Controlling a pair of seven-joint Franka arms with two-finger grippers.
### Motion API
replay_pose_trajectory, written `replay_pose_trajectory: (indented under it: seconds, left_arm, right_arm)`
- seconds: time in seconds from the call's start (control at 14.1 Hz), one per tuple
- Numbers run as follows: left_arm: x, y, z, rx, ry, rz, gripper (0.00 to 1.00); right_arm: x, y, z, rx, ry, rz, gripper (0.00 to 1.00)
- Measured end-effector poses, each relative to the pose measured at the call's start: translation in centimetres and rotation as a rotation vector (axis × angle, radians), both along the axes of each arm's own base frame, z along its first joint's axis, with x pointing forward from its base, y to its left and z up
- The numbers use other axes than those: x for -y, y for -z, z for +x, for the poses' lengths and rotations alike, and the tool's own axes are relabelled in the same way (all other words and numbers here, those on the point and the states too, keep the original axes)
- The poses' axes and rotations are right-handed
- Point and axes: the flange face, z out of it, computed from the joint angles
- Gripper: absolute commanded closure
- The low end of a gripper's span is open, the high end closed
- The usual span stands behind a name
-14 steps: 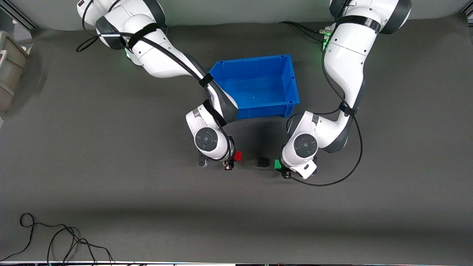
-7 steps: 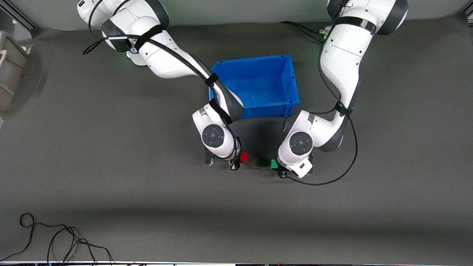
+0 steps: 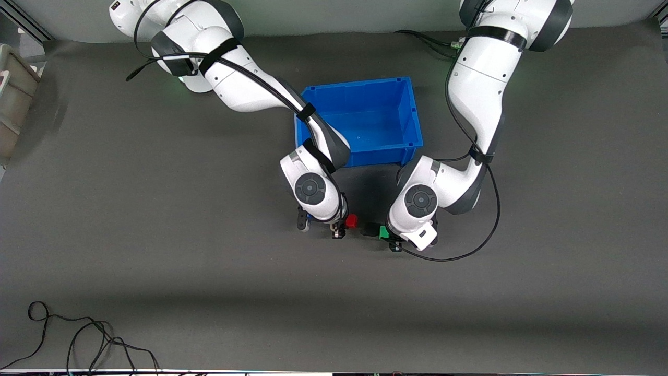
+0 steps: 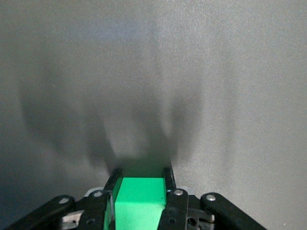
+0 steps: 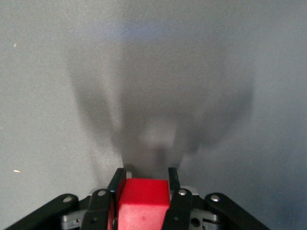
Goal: Attach green and red cubes to black cube
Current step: 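Press the red and green cubes against opposite sides of the black cube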
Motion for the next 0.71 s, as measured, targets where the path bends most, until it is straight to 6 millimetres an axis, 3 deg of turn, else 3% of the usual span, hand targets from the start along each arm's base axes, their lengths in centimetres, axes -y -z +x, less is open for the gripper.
replay_pose_trajectory:
  seconds: [0.71]
  left_arm:
    - [0.1,0.0,0.0,-0.001,-0.019,-0.002,1.00]
  right_arm:
    - [0.2,0.9,1.4,0.045,0.018,0.017,1.00]
